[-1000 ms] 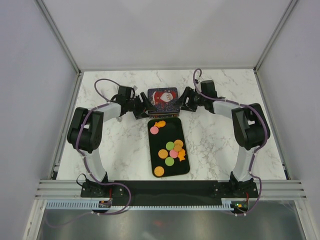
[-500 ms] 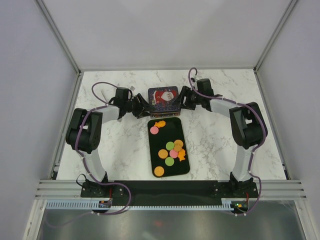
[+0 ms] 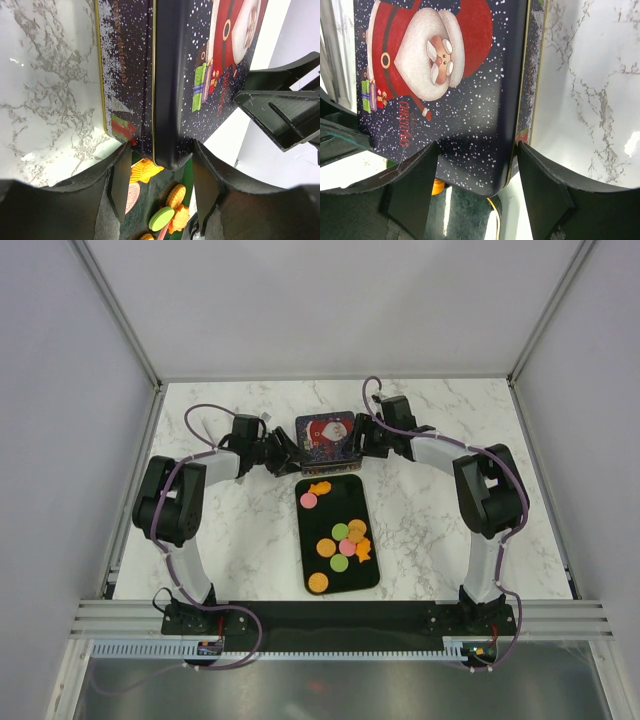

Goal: Pack the cookies

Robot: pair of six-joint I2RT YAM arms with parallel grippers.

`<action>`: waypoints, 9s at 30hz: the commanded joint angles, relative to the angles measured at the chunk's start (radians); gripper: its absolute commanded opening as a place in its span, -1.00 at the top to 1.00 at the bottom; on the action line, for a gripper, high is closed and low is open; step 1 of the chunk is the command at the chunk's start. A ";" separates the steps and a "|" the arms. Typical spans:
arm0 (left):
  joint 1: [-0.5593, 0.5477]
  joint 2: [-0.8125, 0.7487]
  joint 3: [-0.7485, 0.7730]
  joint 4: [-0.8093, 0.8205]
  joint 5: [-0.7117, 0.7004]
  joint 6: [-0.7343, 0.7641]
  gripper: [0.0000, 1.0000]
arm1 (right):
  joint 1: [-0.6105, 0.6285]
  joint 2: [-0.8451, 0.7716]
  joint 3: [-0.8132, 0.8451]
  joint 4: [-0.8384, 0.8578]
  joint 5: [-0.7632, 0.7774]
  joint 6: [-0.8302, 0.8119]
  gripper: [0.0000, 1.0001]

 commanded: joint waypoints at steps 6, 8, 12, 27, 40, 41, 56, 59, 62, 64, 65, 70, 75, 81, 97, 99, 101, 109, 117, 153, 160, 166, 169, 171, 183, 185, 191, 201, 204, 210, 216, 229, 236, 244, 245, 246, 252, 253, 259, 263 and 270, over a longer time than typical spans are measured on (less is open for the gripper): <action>-0.082 0.076 -0.054 -0.167 -0.188 0.029 0.95 | 0.109 0.043 0.033 -0.083 0.076 -0.077 -0.42; -0.089 0.072 -0.058 -0.180 -0.217 0.034 0.95 | 0.122 0.043 0.036 -0.100 0.111 -0.084 -0.42; -0.106 0.075 -0.071 -0.190 -0.246 0.038 0.95 | 0.139 0.041 0.036 -0.116 0.150 -0.106 -0.42; -0.109 0.053 -0.058 -0.216 -0.294 0.092 0.95 | 0.146 -0.077 0.068 -0.160 0.162 -0.118 -0.45; -0.099 -0.040 0.069 -0.285 -0.234 0.156 0.72 | 0.070 -0.126 0.157 -0.208 0.168 -0.098 -0.50; -0.097 -0.045 0.081 -0.290 -0.235 0.159 0.70 | 0.070 -0.129 0.174 -0.217 0.165 -0.100 -0.50; -0.043 -0.149 0.176 -0.379 -0.202 0.201 0.32 | 0.064 -0.082 0.269 -0.185 -0.014 -0.045 -0.41; -0.027 -0.185 0.179 -0.393 -0.209 0.202 0.32 | 0.070 -0.057 0.281 -0.145 -0.076 -0.011 -0.33; 0.027 -0.255 0.181 -0.420 -0.229 0.210 0.45 | 0.087 -0.030 0.294 -0.102 -0.129 0.027 0.03; 0.053 -0.312 0.190 -0.442 -0.240 0.215 0.48 | 0.107 -0.011 0.306 -0.065 -0.154 0.056 0.41; 0.076 -0.327 0.198 -0.451 -0.242 0.224 0.49 | 0.115 0.009 0.310 -0.054 -0.171 0.066 0.50; 0.109 -0.402 0.248 -0.506 -0.251 0.250 0.48 | 0.161 0.090 0.327 0.091 -0.245 0.138 0.94; 0.112 -0.406 0.258 -0.522 -0.245 0.264 0.49 | 0.222 0.196 0.292 0.177 -0.222 0.172 1.00; 0.113 -0.392 0.236 -0.520 -0.242 0.267 0.50 | 0.227 0.320 0.200 0.222 -0.171 0.182 1.00; 0.115 -0.370 0.272 -0.517 -0.222 0.267 0.45 | 0.222 0.210 0.335 0.121 -0.110 0.120 1.00; 0.115 -0.361 0.262 -0.514 -0.217 0.267 0.28 | 0.213 0.188 0.346 0.119 -0.107 0.116 0.99; 0.115 -0.349 0.246 -0.497 -0.215 0.259 0.16 | 0.202 0.156 0.353 0.119 -0.105 0.116 0.93; 0.092 -0.260 0.176 -0.398 -0.186 0.236 -0.32 | 0.140 -0.025 0.268 0.076 0.011 0.097 0.54; 0.033 -0.050 0.219 -0.296 -0.085 0.190 -0.37 | 0.020 -0.172 0.055 0.006 0.114 0.028 -0.24; -0.014 0.125 0.248 -0.144 -0.031 0.107 -0.32 | -0.057 -0.008 -0.079 0.254 -0.269 0.222 -0.49; -0.031 0.119 0.259 -0.195 -0.103 0.152 -0.21 | -0.061 0.001 -0.102 0.401 -0.399 0.378 -0.37; -0.051 0.110 0.302 -0.293 -0.229 0.210 -0.16 | -0.078 0.001 -0.133 0.578 -0.499 0.515 -0.33; -0.056 0.110 0.314 -0.318 -0.260 0.224 -0.16 | -0.083 -0.007 -0.134 0.599 -0.516 0.532 -0.34; -0.059 0.113 0.321 -0.325 -0.271 0.233 -0.15 | -0.084 -0.004 -0.139 0.618 -0.525 0.553 -0.33; -0.097 0.136 0.364 -0.362 -0.295 0.264 -0.15 | -0.074 0.079 -0.196 1.008 -0.630 0.835 -0.25; -0.097 0.131 0.365 -0.365 -0.294 0.264 -0.15 | -0.066 0.081 -0.193 1.012 -0.637 0.822 -0.23; -0.097 0.133 0.391 -0.377 -0.288 0.268 -0.18 | -0.017 0.006 -0.144 0.491 -0.526 0.399 -0.26; -0.094 0.153 0.446 -0.379 -0.242 0.265 -0.40 | 0.035 -0.031 -0.134 0.222 -0.429 0.158 -0.39; -0.092 0.151 0.459 -0.382 -0.211 0.258 -0.42 | 0.034 -0.060 -0.110 0.149 -0.375 0.101 -0.41; -0.088 0.113 0.448 -0.382 -0.159 0.242 -0.46 | 0.001 -0.100 -0.036 0.070 -0.314 0.064 -0.43; -0.066 0.075 0.420 -0.382 -0.163 0.242 -0.52 | -0.043 -0.146 0.001 -0.005 -0.208 0.017 -0.51; -0.014 0.075 0.489 -0.423 -0.185 0.259 -0.57 | -0.144 -0.056 0.059 -0.013 -0.070 0.024 -0.54; -0.006 0.121 0.506 -0.408 -0.200 0.267 -0.61 | -0.161 0.061 0.185 -0.042 -0.015 -0.005 -0.55; 0.003 0.174 0.543 -0.413 -0.196 0.259 -0.61 | -0.161 0.182 0.315 -0.074 -0.019 -0.017 -0.56; 0.003 0.177 0.545 -0.411 -0.192 0.255 -0.61 | -0.163 0.193 0.327 -0.076 -0.022 -0.019 -0.55; 0.003 0.179 0.543 -0.411 -0.191 0.253 -0.61 | -0.163 0.197 0.333 -0.074 -0.027 -0.019 -0.56; 0.003 0.211 0.557 -0.394 -0.173 0.242 -0.57 | -0.158 0.201 0.353 -0.079 -0.039 -0.025 -0.51; 0.004 0.216 0.555 -0.382 -0.173 0.239 -0.56 | -0.155 0.199 0.352 -0.080 -0.039 -0.026 -0.49; 0.003 0.237 0.561 -0.370 -0.165 0.229 -0.47 | -0.147 0.182 0.340 -0.093 -0.054 -0.040 -0.43; 0.004 0.245 0.557 -0.361 -0.156 0.222 -0.40 | -0.140 0.164 0.320 -0.096 -0.073 -0.046 -0.43; 0.003 0.240 0.542 -0.348 -0.159 0.218 -0.30 | -0.126 0.128 0.312 -0.103 -0.064 -0.048 -0.40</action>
